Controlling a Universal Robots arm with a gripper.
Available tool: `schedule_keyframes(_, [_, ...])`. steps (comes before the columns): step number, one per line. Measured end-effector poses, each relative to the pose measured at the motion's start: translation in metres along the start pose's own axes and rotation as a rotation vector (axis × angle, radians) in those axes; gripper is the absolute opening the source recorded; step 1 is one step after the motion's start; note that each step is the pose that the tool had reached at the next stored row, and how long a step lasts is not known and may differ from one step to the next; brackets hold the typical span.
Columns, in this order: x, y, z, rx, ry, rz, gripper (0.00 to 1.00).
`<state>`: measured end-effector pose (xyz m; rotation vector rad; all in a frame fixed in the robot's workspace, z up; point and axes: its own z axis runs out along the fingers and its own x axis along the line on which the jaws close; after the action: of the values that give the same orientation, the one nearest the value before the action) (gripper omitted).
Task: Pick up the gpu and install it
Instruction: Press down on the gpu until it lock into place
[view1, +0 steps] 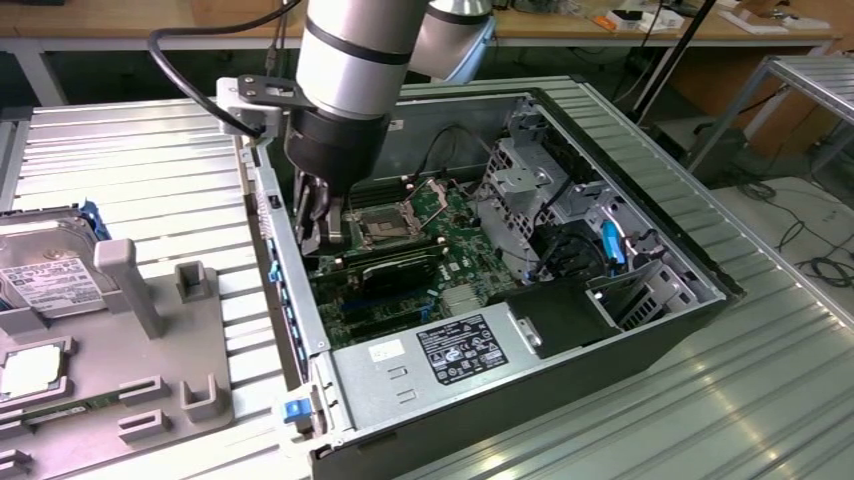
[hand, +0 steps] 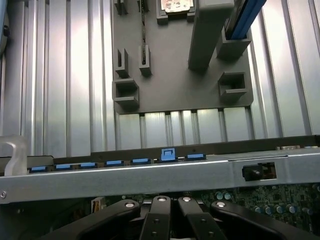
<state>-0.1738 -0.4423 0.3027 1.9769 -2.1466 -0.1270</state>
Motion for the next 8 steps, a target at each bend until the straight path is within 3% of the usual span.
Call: schedule_keyframes(8, [-0.0001,-0.0009,0.001,0.0013,-0.0002,0.0,0.11])
